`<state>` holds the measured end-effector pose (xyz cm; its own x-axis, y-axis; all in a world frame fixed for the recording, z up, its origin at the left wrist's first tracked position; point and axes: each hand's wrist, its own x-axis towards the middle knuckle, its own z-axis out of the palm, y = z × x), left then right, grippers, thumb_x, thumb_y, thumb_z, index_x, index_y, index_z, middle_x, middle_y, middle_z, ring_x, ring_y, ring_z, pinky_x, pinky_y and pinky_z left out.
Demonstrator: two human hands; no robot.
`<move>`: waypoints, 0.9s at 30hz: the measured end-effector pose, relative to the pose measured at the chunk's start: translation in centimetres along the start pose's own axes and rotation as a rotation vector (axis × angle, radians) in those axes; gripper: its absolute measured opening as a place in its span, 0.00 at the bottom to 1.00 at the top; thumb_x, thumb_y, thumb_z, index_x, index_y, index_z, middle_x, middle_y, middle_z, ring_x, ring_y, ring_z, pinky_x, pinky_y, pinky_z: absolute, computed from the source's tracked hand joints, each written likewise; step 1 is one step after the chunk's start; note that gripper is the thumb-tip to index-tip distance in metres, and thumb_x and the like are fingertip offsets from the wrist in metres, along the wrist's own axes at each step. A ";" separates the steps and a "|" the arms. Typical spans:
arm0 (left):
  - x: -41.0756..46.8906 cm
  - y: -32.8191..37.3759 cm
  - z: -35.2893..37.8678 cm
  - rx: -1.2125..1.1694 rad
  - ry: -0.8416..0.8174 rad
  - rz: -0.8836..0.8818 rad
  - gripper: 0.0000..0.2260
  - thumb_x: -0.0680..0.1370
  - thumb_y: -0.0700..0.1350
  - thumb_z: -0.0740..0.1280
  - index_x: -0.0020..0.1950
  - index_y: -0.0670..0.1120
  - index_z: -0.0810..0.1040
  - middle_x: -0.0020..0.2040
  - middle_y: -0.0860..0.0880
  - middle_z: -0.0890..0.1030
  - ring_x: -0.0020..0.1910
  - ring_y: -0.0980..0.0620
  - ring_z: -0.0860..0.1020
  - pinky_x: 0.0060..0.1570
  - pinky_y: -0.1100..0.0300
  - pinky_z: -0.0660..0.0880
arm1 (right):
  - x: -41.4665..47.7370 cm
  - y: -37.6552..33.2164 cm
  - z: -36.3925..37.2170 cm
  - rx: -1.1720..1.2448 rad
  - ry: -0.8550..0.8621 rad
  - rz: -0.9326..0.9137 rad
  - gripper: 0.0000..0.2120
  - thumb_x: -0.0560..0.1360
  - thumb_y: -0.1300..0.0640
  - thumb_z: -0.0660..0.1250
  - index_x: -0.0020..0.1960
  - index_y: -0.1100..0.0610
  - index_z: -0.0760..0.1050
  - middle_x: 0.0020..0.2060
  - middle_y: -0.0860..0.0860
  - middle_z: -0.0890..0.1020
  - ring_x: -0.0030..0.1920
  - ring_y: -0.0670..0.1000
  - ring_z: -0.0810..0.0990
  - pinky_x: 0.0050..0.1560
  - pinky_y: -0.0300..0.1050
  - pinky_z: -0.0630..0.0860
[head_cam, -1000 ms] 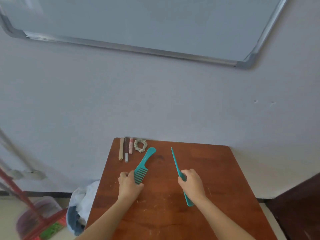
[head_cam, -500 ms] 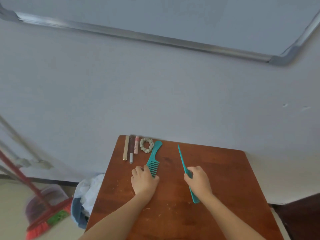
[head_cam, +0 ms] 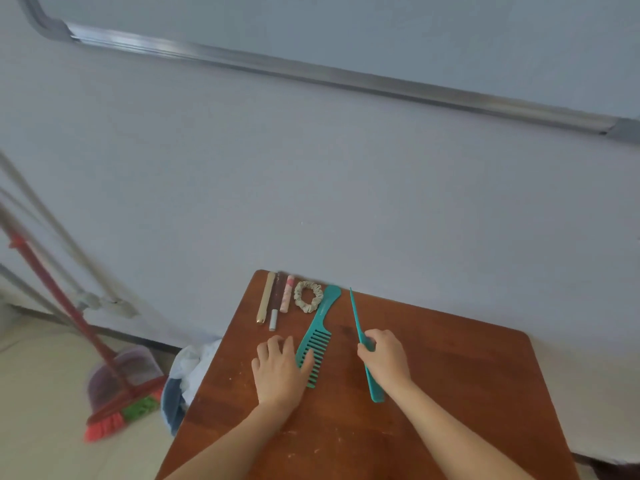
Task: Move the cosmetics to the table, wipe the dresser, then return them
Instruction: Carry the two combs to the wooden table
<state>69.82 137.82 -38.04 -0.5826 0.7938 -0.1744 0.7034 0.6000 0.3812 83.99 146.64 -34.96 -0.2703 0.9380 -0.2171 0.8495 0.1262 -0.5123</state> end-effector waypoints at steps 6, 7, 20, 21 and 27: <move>-0.1 -6.0 -2.8 0.179 -0.028 0.026 0.25 0.80 0.56 0.50 0.75 0.50 0.53 0.76 0.49 0.49 0.75 0.47 0.45 0.72 0.48 0.45 | 1.9 -3.6 2.4 0.093 -0.061 0.026 0.14 0.76 0.56 0.63 0.60 0.59 0.72 0.55 0.53 0.77 0.50 0.50 0.78 0.40 0.36 0.74; -0.2 -6.8 -2.9 0.191 -0.041 0.024 0.25 0.80 0.56 0.49 0.75 0.50 0.52 0.76 0.49 0.48 0.75 0.47 0.44 0.72 0.48 0.44 | 2.2 -4.1 2.8 0.090 -0.067 0.045 0.13 0.76 0.56 0.63 0.59 0.59 0.72 0.54 0.53 0.78 0.48 0.49 0.79 0.37 0.34 0.73; -0.9 -9.4 -1.5 0.171 -0.101 0.001 0.26 0.79 0.59 0.44 0.75 0.53 0.47 0.76 0.52 0.45 0.75 0.49 0.44 0.72 0.49 0.44 | 3.0 -6.2 5.0 -0.089 -0.078 0.089 0.13 0.78 0.52 0.61 0.58 0.58 0.69 0.54 0.55 0.74 0.47 0.51 0.80 0.33 0.36 0.72; -0.9 -9.4 -1.5 0.166 -0.097 0.002 0.25 0.79 0.59 0.46 0.75 0.53 0.47 0.76 0.52 0.45 0.75 0.49 0.44 0.72 0.49 0.44 | 3.0 -6.1 5.0 -0.097 -0.082 0.081 0.13 0.78 0.51 0.61 0.58 0.58 0.69 0.54 0.55 0.74 0.47 0.51 0.80 0.32 0.35 0.71; -0.9 -9.6 -1.1 0.160 -0.079 0.014 0.31 0.74 0.63 0.38 0.75 0.53 0.48 0.76 0.51 0.47 0.75 0.48 0.45 0.72 0.49 0.45 | 2.2 -5.1 3.9 -0.163 -0.036 -0.003 0.15 0.79 0.49 0.59 0.62 0.55 0.69 0.56 0.52 0.74 0.54 0.50 0.75 0.41 0.37 0.71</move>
<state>63.14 131.20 -40.54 -0.5427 0.8040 -0.2429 0.7709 0.5916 0.2361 77.31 146.80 -36.05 -0.2869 0.9255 -0.2472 0.9102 0.1828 -0.3717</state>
